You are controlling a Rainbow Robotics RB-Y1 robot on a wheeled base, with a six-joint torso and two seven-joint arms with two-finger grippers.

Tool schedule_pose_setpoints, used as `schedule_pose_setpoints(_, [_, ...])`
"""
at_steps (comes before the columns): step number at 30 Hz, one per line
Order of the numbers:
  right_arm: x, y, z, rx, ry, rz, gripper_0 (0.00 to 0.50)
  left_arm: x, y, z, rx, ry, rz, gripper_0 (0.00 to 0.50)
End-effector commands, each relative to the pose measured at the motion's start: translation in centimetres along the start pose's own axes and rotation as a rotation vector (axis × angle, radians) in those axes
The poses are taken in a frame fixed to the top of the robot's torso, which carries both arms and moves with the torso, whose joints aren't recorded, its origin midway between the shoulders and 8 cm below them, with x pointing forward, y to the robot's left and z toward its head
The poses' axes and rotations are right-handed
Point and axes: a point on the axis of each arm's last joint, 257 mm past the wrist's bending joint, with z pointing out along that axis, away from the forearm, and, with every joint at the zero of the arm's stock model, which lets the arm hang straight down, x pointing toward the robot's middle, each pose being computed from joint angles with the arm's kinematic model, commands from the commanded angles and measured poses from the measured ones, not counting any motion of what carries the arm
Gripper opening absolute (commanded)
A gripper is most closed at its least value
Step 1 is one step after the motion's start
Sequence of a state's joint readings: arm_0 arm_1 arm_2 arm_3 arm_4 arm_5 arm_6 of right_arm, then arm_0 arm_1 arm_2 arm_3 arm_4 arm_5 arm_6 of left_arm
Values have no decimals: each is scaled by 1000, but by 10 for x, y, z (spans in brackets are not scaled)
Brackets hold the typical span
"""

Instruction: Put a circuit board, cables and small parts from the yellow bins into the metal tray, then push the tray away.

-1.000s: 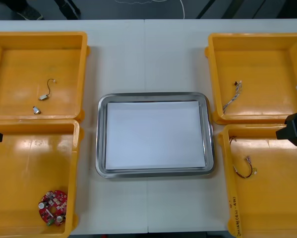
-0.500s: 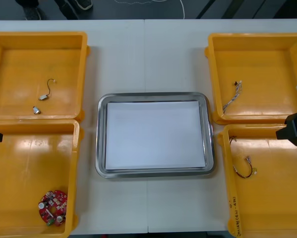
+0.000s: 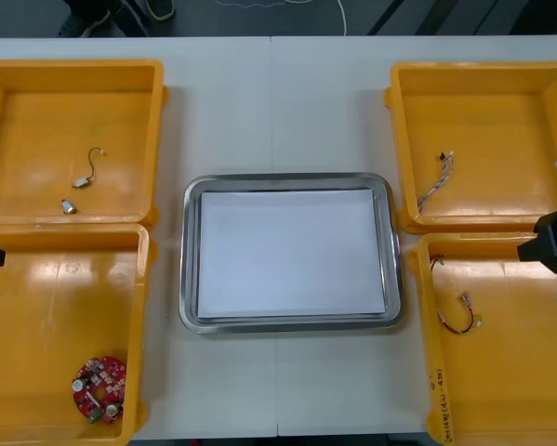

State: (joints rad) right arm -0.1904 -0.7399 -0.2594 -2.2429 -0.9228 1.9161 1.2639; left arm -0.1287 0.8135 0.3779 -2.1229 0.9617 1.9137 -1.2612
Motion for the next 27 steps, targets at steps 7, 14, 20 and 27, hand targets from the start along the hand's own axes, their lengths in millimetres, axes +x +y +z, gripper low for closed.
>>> schedule_pose_setpoints(7, [-3,-9,-7,38,-2,7,500,2,4,-7,-36,5,134,500])
schedule_pose_setpoints(14, [-3,-9,-7,38,-2,7,500,2,4,-7,-36,5,134,500])
schedule_pose_setpoints(20, [-3,-9,-7,38,-2,7,500,2,4,-7,-36,5,134,500])
schedule_pose_setpoints(27, [-3,-9,-7,38,-2,7,500,2,4,-7,-36,5,134,500])
